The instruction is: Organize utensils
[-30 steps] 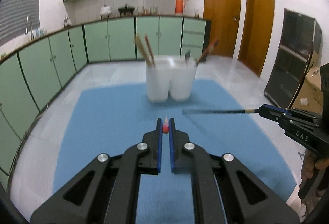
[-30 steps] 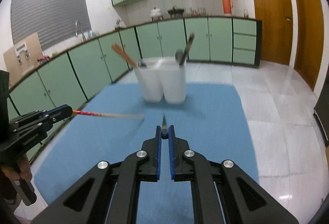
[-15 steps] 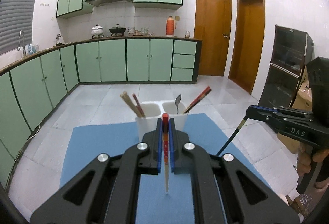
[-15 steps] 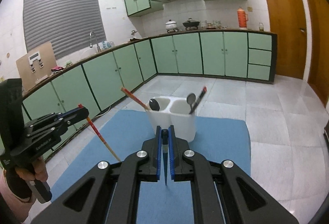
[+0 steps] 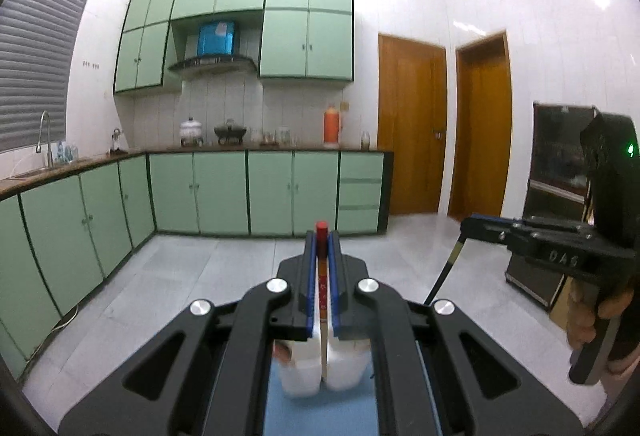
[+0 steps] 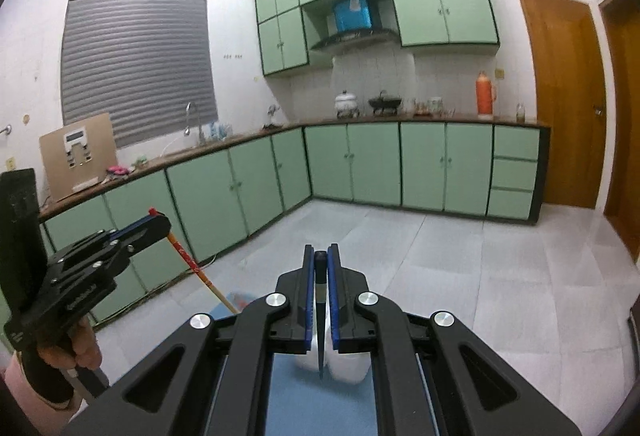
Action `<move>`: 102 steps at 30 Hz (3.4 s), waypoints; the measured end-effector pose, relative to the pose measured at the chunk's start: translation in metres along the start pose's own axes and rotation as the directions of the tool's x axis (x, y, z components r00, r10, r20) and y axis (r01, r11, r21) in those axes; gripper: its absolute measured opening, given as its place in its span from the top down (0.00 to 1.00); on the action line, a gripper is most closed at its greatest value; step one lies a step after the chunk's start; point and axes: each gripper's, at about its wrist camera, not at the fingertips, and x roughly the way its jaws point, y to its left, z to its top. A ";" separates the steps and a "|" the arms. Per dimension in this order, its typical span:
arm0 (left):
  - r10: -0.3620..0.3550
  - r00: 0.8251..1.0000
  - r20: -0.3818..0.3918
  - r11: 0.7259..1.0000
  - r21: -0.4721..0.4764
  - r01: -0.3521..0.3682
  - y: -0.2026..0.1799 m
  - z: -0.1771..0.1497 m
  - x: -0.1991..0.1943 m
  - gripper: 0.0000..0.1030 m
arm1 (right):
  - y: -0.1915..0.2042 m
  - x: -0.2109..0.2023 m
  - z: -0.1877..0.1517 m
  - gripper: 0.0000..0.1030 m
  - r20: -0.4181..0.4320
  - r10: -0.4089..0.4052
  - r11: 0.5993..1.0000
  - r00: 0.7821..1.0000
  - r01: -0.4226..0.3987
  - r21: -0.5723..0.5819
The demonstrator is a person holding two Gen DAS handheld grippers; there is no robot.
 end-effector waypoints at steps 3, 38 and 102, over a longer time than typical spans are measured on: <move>0.019 0.999 0.034 1.000 0.018 -0.020 -0.005 0.011 0.022 0.95 | -0.005 0.016 0.016 0.94 0.020 -0.010 1.000 1.000 0.010 0.004; 0.047 0.983 -0.177 0.994 -0.085 -0.063 0.018 -0.099 -0.007 0.24 | -0.003 -0.018 -0.106 0.25 -0.067 -0.098 0.983 0.993 0.107 0.150; 0.088 0.987 -0.137 0.996 -0.021 -0.092 -0.020 -0.081 -0.102 0.06 | 0.058 -0.090 -0.107 0.06 -0.007 -0.115 0.993 0.993 0.115 0.009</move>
